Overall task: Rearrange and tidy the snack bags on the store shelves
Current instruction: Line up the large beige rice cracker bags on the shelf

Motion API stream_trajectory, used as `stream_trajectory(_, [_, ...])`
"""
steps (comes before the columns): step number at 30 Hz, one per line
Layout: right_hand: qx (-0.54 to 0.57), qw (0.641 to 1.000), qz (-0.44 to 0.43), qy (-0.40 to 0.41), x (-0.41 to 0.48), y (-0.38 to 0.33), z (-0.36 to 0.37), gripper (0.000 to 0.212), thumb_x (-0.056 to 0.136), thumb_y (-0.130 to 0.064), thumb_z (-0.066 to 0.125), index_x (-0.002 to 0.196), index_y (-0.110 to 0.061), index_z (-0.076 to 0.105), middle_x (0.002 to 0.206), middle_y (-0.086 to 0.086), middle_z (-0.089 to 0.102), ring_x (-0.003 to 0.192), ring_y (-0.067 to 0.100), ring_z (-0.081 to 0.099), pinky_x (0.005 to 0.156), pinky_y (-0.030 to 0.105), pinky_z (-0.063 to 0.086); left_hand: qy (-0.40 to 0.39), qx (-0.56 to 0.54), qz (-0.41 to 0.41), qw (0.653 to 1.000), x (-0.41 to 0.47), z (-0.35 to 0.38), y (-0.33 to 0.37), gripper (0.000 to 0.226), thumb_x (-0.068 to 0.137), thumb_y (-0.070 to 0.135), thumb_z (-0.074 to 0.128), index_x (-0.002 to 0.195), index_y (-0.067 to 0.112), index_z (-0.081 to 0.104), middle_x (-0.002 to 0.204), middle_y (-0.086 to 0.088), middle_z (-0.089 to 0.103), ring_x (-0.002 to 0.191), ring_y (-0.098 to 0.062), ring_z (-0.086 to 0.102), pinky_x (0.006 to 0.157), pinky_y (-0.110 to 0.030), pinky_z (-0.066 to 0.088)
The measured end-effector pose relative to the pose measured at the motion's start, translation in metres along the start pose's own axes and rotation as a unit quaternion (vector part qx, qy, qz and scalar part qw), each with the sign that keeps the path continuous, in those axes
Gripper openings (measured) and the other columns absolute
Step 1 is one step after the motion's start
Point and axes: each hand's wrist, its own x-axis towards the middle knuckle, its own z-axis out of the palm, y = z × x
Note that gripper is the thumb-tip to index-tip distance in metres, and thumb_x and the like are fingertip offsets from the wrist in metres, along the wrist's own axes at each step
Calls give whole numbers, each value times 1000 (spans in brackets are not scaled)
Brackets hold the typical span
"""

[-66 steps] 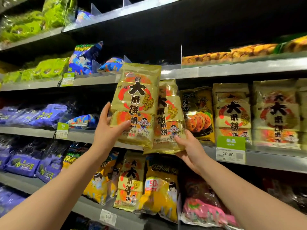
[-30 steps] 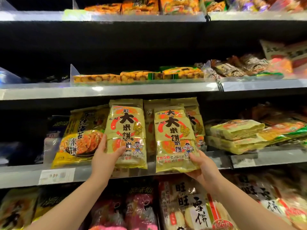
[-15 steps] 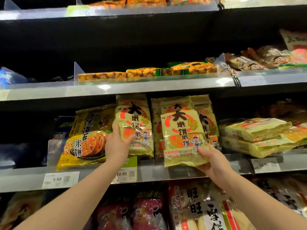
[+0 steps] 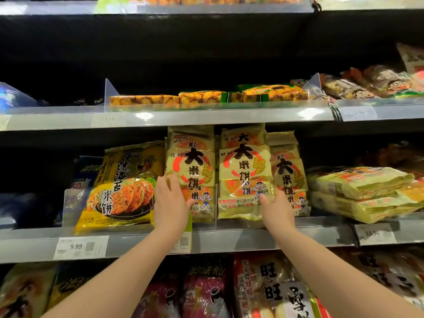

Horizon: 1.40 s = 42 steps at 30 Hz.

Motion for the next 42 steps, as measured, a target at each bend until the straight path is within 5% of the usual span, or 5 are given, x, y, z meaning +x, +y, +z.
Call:
stream_trajectory(8, [-230, 972, -13, 48, 12, 9, 2, 41, 92, -34, 55, 128, -18, 43, 119, 7, 62, 109, 29, 58, 91, 41, 42, 3, 24, 47, 999, -19, -3, -7, 57, 92, 39, 49, 143, 22, 29, 146, -12, 26, 139, -28, 21, 108, -44, 34])
stream_trajectory(14, [-226, 971, -74, 39, 7, 15, 5, 56, 92, -30, 55, 141, -28, 29, 134, 7, 50, 116, 27, 54, 100, 45, 38, 5, 67, 36, 997, -27, -7, -4, 49, 92, 42, 46, 136, 23, 37, 141, -12, 34, 130, -30, 33, 104, -49, 30])
stream_trajectory(22, [-222, 968, -113, -27, -5, 12, 6, 50, 99, -33, 37, 145, -25, 22, 93, -2, 64, 101, 24, 59, 108, 47, 27, -70, 72, 33, 994, -36, -4, -2, 57, 95, 41, 41, 146, 22, 25, 152, -20, 17, 136, -40, 23, 109, -46, 27])
stream_trajectory(32, [-174, 984, -37, 1, 20, 4, 11, 20, 100, -34, 38, 97, -16, 47, 85, 3, 58, 82, 25, 55, 92, 44, 45, -92, 74, 62, 991, -41, -10, -6, 58, 96, 45, 37, 148, 25, 21, 155, -14, 16, 140, -33, 19, 111, -43, 25])
stream_trajectory(42, [-204, 974, -97, 22, 34, 9, 12, 28, 102, -26, 29, 105, -14, 54, 90, 6, 60, 81, 26, 55, 86, 43, 48, -80, 77, 83, 990, -41, -6, -13, 58, 95, 45, 38, 148, 26, 23, 155, -14, 16, 142, -31, 18, 113, -45, 21])
